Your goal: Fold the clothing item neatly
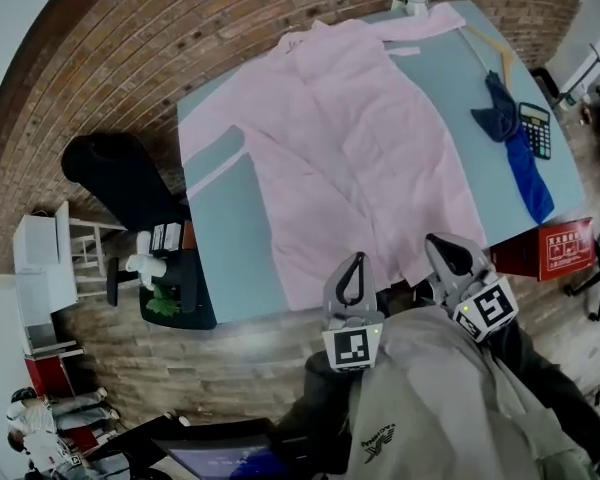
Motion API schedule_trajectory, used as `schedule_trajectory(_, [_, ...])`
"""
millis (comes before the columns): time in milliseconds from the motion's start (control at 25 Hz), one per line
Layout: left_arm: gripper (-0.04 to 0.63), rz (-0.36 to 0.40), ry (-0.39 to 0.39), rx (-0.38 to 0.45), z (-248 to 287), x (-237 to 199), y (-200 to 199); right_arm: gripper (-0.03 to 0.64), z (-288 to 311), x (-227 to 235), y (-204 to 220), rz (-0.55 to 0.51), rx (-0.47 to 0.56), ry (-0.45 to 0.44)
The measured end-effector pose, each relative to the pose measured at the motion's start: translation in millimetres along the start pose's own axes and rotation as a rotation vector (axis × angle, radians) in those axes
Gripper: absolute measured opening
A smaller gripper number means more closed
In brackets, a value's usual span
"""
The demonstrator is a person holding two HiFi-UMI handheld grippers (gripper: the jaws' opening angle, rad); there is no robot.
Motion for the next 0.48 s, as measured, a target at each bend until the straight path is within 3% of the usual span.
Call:
schedule_trajectory(200, [0.006, -0.019, 0.018, -0.019, 5.5, -24.7, 1.5, -0.002, 22.7, -12.4, -4.4, -0.076, -0.045, 0.039])
schedule_trajectory(360, [0.006, -0.017, 0.106, -0.025, 23.2, -43.0, -5.2, -0.002, 44.4, -23.6, -16.8, -0.102, -0.028, 0.098])
schedule_trajectory(480, [0.006, 0.040, 0.169, 0.004, 38.7, -60.4, -15.4, -0.002, 63.5, -28.2, -22.3, -0.091, 0.000, 0.136])
Point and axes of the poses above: the fingertips, and each gripper's own axes: z forward along the fingers, x to its right, y out of its underside, the point moved 10 cm from there along -z, backward along the fingers, and after that the axes turned 6 degrees about x, right-handed, at the moved point
